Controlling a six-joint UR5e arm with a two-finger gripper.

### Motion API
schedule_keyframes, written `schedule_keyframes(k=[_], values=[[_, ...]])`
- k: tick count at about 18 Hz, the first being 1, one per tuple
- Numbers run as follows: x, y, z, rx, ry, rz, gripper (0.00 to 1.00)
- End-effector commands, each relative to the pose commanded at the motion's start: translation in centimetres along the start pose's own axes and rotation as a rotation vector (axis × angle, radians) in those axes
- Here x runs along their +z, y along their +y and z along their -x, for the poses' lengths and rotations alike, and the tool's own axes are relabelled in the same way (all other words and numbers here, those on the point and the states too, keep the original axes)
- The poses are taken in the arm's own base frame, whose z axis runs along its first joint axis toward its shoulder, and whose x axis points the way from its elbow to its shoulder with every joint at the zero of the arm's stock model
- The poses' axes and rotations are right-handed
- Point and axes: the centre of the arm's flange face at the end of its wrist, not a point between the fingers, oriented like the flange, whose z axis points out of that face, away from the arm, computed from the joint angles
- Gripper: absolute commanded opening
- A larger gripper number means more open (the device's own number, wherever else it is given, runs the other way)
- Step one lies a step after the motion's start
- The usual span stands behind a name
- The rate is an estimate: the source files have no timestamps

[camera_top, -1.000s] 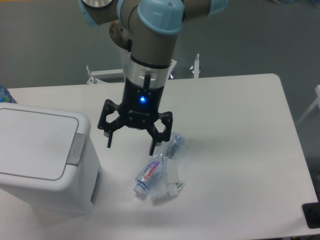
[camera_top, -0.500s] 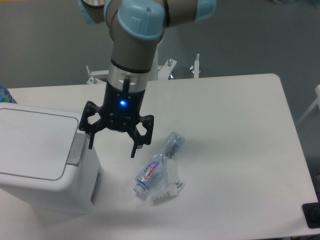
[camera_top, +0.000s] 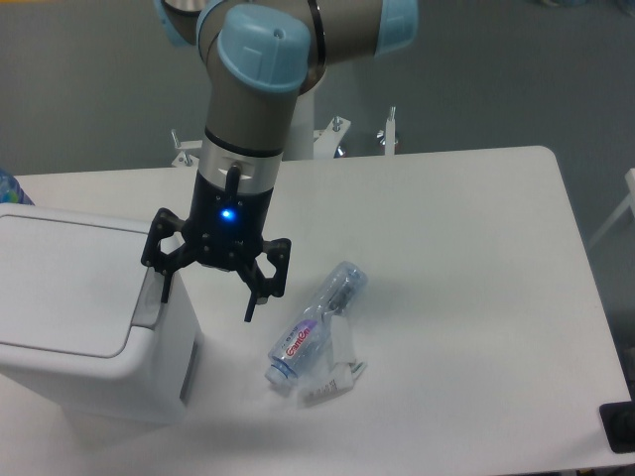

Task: Open the trash can
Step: 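Lower the gripper onto the trash can's grey lid button, pressing it, then hold the gripper beside the trash can as the lid stays open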

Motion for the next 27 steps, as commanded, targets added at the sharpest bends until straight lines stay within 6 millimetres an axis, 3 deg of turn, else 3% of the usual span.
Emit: schedule_keyframes(k=[15,20,27], values=[[0.6,0.3,0.0,-0.004,0.002,0.010,1.00],[-0.7,-0.5,0.0,0.010,-0.008,-0.016,1.00],[-2.0,-0.2,4.9,0.049,-0.064,-0.028,1.00]])
